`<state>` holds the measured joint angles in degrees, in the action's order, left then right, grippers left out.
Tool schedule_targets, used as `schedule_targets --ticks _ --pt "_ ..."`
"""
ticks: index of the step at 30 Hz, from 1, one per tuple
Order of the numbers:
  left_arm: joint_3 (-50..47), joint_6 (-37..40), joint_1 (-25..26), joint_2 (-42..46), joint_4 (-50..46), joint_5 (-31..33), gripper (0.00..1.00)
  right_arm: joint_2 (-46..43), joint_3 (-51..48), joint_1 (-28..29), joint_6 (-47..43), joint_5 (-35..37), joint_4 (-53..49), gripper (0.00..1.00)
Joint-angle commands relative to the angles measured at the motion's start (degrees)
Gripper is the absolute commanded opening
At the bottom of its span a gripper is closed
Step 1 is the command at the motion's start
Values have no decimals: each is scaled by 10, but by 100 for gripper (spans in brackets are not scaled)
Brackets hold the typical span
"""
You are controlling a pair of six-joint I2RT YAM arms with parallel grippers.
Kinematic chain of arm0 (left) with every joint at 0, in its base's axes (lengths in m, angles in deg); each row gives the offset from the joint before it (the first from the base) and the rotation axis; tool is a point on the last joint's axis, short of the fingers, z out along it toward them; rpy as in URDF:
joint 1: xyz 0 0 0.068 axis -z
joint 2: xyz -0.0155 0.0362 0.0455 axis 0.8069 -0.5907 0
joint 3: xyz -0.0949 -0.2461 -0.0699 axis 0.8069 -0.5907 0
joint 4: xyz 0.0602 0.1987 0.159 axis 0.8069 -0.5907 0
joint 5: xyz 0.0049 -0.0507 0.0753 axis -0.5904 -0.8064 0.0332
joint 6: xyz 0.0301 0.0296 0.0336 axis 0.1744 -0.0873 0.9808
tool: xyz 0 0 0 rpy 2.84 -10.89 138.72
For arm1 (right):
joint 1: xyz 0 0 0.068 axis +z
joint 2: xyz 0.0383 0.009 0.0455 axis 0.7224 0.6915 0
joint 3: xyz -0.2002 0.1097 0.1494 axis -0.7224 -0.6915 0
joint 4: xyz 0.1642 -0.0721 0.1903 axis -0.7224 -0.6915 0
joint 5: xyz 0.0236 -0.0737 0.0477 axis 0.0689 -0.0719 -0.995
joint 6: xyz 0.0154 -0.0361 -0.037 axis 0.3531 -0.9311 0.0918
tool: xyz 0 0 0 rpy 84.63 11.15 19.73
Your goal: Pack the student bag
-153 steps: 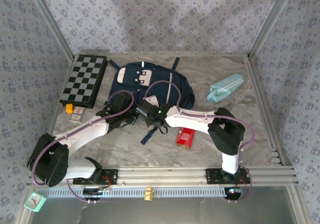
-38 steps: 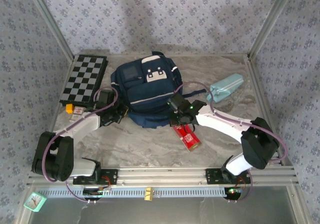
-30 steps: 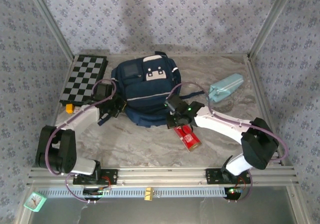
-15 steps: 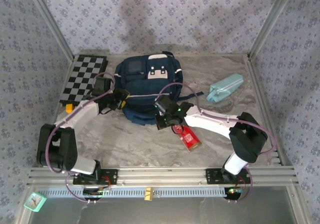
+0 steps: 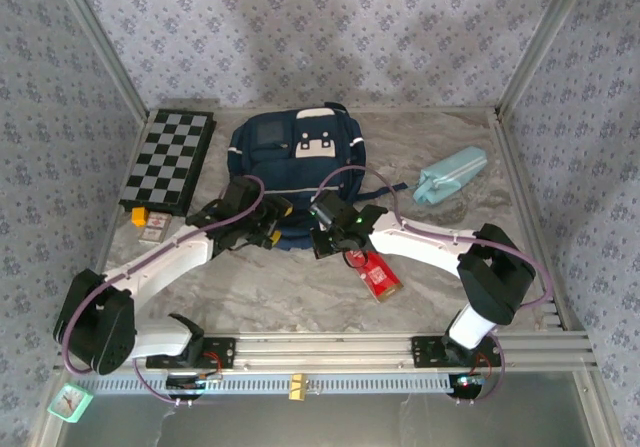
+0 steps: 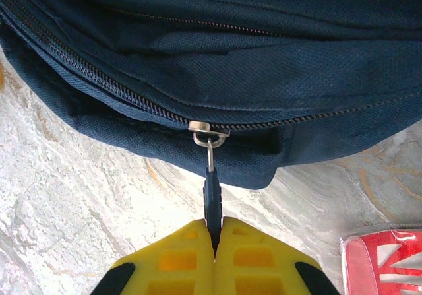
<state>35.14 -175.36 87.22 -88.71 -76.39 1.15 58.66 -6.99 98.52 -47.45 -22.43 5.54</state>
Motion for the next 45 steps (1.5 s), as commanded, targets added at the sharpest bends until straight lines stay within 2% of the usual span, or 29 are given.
schedule_targets --ticks 1,9,16,22,24,29,39,45 --pt "30 -66 12 -28 -15 38 68 3 -9 -4 13 6 2 0" --pt "74 -91 27 -110 -37 42 60 13 -11 -1 13 3 16 0" --pt "89 -87 36 -155 -36 32 40 12 -7 0 13 15 11 0" --pt "77 -69 38 -132 -50 53 13 13 6 -1 13 30 -19 0" --pt "70 -67 38 -116 -60 63 7 12 9 0 13 36 -28 0" --pt "66 -32 29 -67 -96 94 0 1 7 -1 10 62 -56 0" --pt "45 42 -18 25 -151 107 0 -9 15 -50 -22 90 -82 0" --pt "58 134 -62 60 -195 104 0 15 30 -90 -53 93 -67 0"
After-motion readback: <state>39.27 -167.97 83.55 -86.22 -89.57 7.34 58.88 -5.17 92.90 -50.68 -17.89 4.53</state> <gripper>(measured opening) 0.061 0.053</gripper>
